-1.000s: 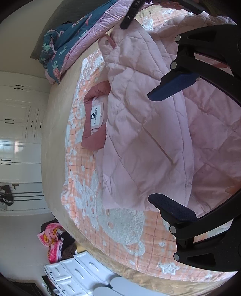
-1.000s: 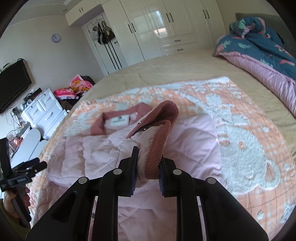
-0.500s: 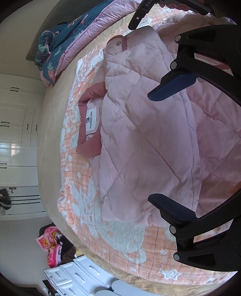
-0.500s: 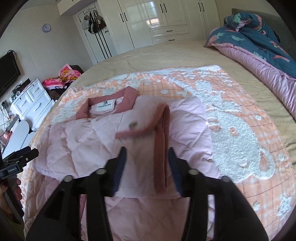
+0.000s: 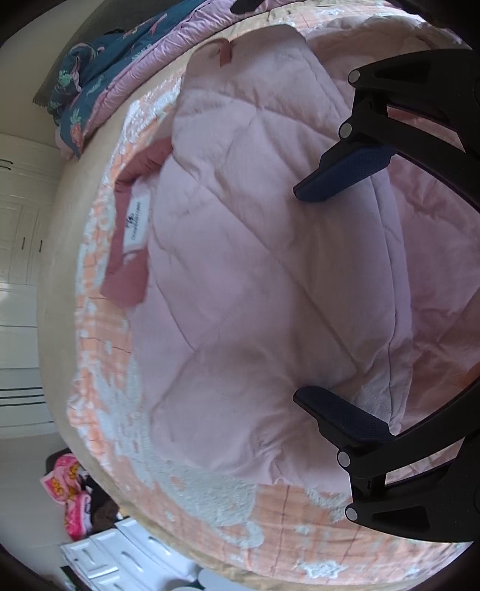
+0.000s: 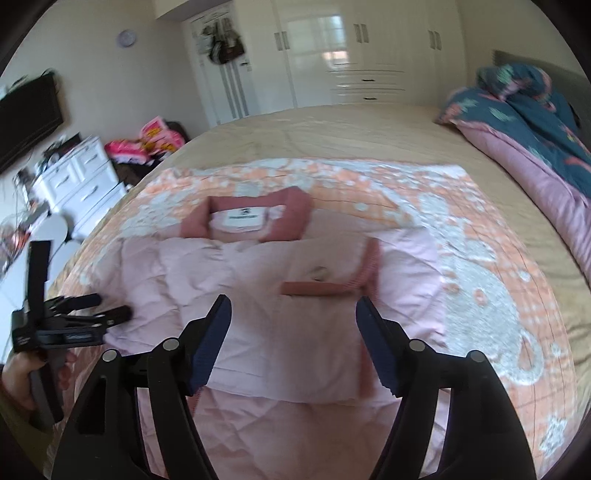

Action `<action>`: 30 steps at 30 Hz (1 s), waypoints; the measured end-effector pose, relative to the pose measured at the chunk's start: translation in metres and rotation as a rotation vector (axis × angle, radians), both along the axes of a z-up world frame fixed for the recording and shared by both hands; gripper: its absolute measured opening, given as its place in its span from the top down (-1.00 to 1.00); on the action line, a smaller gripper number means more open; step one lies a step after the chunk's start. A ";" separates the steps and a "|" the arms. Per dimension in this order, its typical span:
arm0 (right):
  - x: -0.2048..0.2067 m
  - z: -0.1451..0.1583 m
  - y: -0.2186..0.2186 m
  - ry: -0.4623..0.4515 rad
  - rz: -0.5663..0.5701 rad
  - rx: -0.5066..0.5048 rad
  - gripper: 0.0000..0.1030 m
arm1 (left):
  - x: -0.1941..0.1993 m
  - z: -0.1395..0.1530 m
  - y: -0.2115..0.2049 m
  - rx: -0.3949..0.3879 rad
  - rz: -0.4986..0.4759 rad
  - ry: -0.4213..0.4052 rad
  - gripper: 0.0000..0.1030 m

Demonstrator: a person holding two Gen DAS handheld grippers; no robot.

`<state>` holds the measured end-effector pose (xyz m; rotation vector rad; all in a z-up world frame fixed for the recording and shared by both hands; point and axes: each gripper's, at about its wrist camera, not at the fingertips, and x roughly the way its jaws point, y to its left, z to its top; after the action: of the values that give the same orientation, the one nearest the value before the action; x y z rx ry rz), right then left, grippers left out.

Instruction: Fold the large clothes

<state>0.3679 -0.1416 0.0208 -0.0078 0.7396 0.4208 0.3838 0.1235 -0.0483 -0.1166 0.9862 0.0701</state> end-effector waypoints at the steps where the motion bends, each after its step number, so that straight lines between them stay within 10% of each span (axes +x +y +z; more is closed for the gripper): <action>1: -0.001 0.001 0.008 -0.007 0.023 -0.014 -0.36 | 0.002 -0.004 0.002 -0.004 -0.002 0.010 -0.84; 30: 0.026 -0.088 0.076 0.163 0.081 -0.141 -0.53 | -0.002 -0.009 0.001 0.006 -0.008 -0.001 -0.84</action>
<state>0.3942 -0.0658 -0.0668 -0.1373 0.9312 0.4490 0.3823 0.1243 -0.0574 -0.1072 0.9858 0.0655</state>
